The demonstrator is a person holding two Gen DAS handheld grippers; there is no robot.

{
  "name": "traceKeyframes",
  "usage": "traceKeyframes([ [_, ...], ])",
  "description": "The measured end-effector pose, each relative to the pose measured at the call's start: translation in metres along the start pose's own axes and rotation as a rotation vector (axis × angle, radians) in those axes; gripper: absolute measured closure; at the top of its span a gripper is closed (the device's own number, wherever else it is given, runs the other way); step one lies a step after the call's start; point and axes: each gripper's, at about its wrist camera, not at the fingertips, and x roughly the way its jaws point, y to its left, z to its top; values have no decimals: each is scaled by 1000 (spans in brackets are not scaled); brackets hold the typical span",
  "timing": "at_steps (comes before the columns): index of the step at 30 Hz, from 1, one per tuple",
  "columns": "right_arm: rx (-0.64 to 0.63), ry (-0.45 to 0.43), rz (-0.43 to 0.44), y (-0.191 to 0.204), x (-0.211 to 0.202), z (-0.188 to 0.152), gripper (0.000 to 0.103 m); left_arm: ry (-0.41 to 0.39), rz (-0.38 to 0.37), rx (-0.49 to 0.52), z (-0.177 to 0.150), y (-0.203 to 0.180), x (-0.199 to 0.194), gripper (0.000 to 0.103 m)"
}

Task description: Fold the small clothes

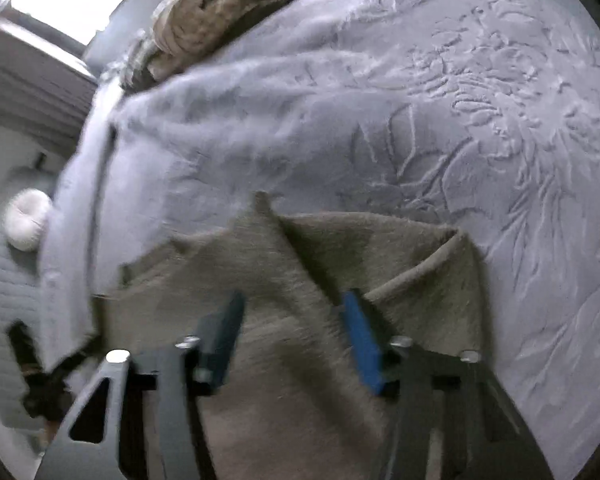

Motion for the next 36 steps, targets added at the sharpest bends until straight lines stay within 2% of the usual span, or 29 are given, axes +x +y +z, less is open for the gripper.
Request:
traceKeyframes([
  [1, 1, -5, -11, -2, 1, 1, 77, -5, 11, -2, 1, 0, 5, 13],
  [2, 16, -19, -17, -7, 1, 1, 79, -14, 38, 1, 2, 0, 10, 23],
  [3, 33, -29, -24, -10, -1, 1, 80, -22, 78, 7, 2, 0, 13, 39],
  [4, 53, -42, -36, -13, -4, 0, 80, -12, 135, 5, 2, 2, 21, 42],
  [6, 112, -79, -73, -23, -18, -4, 80, -16, 119, -18, 1, 10, 24, 43],
  [9, 157, -82, -30, -29, -33, -11, 72, -28, 125, -19, -1, 19, 18, 43],
  [11, 157, -71, 41, -25, -46, -25, 58, -28, 140, -7, -3, 22, 10, 42],
  [12, 155, -60, 78, -22, -50, -32, 47, -21, 136, -2, -5, 24, 5, 42],
  [13, 152, -45, 123, -18, -54, -41, 44, -16, 127, -1, -6, 26, -1, 42],
  [17, 150, 101, 337, 6, -57, -103, 44, 41, 45, 0, -26, 31, -23, 42],
  [20, 209, 254, 419, 15, -42, -157, 42, 98, -3, 5, -52, 34, -34, 42],
  [23, 316, 342, 450, 12, -23, -200, 42, 160, -13, -2, -81, 37, -38, 42],
  [25, 390, 341, 446, 7, -12, -214, 42, 192, -29, -13, -99, 40, -38, 42],
  [29, 522, 236, 496, -1, 5, -207, 42, 237, -83, -60, -125, 46, -33, 42],
  [30, 529, 220, 487, -1, 6, -202, 57, 233, -91, -68, -129, 46, -33, 45],
  [31, 518, 215, 460, 1, 8, -195, 94, 222, -99, -82, -132, 47, -32, 53],
  [32, 487, 220, 428, 7, 9, -188, 92, 224, -104, -90, -132, 49, -30, 75],
  [33, 436, 216, 413, 13, 4, -183, 92, 230, -109, -99, -133, 51, -29, 82],
  [36, 310, 202, 370, 24, -19, -179, 93, 209, -160, -109, -131, 56, -37, 87],
])
